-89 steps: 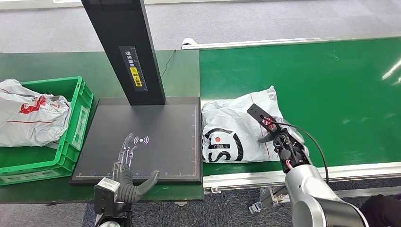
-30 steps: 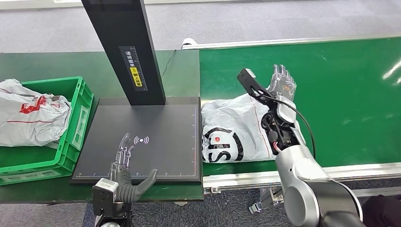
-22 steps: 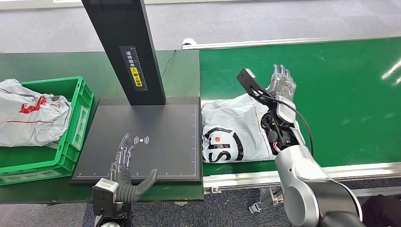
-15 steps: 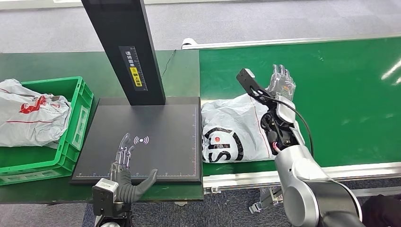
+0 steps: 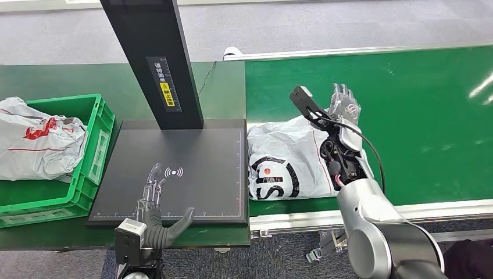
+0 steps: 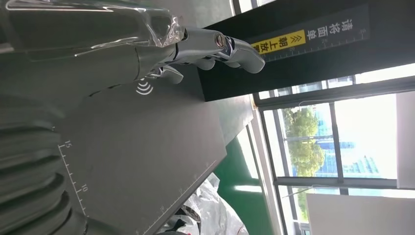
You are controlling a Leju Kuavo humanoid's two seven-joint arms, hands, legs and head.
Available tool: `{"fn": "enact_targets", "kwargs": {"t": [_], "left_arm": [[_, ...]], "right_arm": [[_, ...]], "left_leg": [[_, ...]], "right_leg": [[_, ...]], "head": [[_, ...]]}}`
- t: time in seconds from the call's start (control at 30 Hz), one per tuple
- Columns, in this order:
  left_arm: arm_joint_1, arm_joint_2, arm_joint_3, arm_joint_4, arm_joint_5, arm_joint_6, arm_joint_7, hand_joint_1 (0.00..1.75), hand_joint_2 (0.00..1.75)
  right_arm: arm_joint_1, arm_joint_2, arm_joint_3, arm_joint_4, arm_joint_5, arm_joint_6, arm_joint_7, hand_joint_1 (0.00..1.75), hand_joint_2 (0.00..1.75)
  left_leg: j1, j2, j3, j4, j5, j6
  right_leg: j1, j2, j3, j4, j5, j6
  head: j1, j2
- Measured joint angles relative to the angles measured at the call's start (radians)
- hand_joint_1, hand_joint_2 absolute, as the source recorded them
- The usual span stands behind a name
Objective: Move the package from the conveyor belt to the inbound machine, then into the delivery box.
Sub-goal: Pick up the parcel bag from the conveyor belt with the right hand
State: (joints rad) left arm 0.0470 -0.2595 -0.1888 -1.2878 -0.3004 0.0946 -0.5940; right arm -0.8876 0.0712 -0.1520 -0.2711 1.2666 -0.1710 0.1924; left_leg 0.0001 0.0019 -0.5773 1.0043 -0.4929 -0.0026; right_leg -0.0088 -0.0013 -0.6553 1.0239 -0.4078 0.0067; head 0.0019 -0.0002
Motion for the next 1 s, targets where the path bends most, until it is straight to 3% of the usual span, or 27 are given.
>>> {"fn": "enact_targets", "kwargs": {"t": [0.17,0.27,0.33,0.5,0.77,0.9,1.0], "left_arm": [[-0.033,0.0,0.0,0.032,0.001,-0.009,-0.001,0.0,1.75],[-0.058,-0.002,-0.001,0.059,0.011,-0.019,-0.003,0.0,1.75],[-0.077,-0.006,-0.002,0.077,0.017,-0.024,-0.003,0.0,1.75],[-0.101,-0.014,-0.019,0.098,0.019,-0.023,0.015,0.0,1.75],[-0.135,-0.017,-0.036,0.126,0.014,-0.027,0.03,0.0,1.75],[-0.149,-0.017,-0.042,0.141,0.015,-0.03,0.032,0.0,1.75],[-0.151,-0.017,-0.043,0.142,0.015,-0.03,0.033,0.0,1.75]], "right_arm": [[0.05,0.028,-0.045,0.01,-0.069,0.283,0.001,0.0,1.75],[0.098,0.061,-0.079,0.015,-0.117,0.385,-0.034,0.0,1.75],[0.136,0.099,-0.104,0.017,-0.144,0.385,-0.048,0.0,1.75],[0.213,0.174,-0.136,0.021,-0.147,0.28,-0.009,0.0,1.75],[0.243,0.199,-0.169,0.022,-0.155,0.253,0.032,0.0,1.75],[0.24,0.207,-0.173,0.022,-0.126,0.285,0.097,1.74,1.75],[0.237,0.212,-0.171,0.022,-0.101,0.297,0.132,1.75,1.75]], "left_leg": [[0.0,0.0,0.0,0.0,0.0,0.0],[0.001,0.0,0.0,0.0,0.0,0.0],[0.001,0.001,0.0,0.0,0.0,0.0],[0.001,0.002,0.0,0.0,0.0,0.0],[0.0,0.002,0.003,0.0,0.0,0.0],[0.0,0.001,0.006,0.0,-0.001,0.0],[0.0,0.001,0.008,0.0,-0.001,0.0]], "right_leg": [[0.0,0.0,0.0,0.0,0.0,0.0],[0.001,0.0,0.0,0.0,0.0,0.0],[0.001,0.001,0.0,0.0,0.0,0.0],[0.001,0.001,0.0,0.0,-0.001,-0.001],[0.001,0.0,0.003,0.0,-0.001,-0.001],[0.001,0.0,0.005,0.0,-0.001,-0.001],[0.001,0.0,0.007,0.0,-0.002,-0.001]], "head": [[0.0,0.0],[0.0,0.0],[0.0,0.0],[0.0,0.0],[0.0,0.0],[0.0,0.0],[0.0,0.0]]}}
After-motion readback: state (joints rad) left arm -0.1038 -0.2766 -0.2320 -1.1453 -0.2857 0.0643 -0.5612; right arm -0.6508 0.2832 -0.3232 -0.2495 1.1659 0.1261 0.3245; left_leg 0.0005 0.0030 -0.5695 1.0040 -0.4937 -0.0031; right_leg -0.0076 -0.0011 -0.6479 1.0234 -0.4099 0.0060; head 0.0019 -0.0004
